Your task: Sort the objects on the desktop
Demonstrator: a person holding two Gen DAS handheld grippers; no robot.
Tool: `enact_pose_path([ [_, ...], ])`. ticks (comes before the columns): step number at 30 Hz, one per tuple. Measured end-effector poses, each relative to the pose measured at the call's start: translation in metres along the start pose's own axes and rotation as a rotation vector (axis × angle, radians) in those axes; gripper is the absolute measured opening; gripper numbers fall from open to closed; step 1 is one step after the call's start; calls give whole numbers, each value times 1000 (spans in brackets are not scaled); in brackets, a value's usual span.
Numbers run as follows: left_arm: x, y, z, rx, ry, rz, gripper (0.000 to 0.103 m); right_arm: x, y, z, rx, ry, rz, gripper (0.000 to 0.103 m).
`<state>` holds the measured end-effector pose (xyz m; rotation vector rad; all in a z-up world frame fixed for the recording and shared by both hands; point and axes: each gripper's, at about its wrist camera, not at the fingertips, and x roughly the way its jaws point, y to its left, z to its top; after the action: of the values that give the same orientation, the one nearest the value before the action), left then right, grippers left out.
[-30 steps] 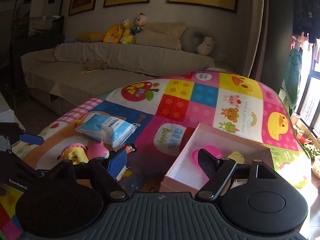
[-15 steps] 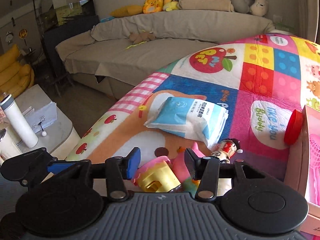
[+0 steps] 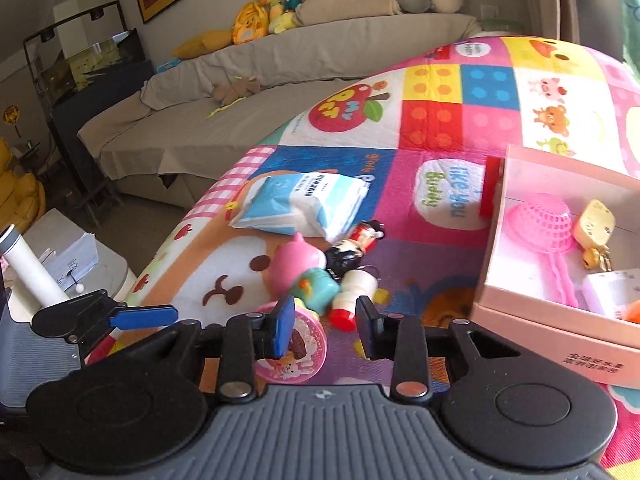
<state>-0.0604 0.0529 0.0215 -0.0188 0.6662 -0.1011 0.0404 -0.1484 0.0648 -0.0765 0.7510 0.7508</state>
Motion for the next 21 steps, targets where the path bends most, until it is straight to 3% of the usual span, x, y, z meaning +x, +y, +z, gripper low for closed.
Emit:
enact_pose_path([
  [5,3,-9,6,24,-12,-5,103,-3,-11,-1,33,-12,-28,33],
  [9,4,-6,5,17,9,27,103,1,15,7,-90,-40,-19,35],
  [13,5,3,3,-16,41,68,103,39,43,25,-201,25,-18,58],
  [18,3,11,2,-34,58,94,103,87,65,28,-291,104,-60,58],
  [21,2,13,1,-39,59,94,103,83,71,24,-324,94,-48,46],
])
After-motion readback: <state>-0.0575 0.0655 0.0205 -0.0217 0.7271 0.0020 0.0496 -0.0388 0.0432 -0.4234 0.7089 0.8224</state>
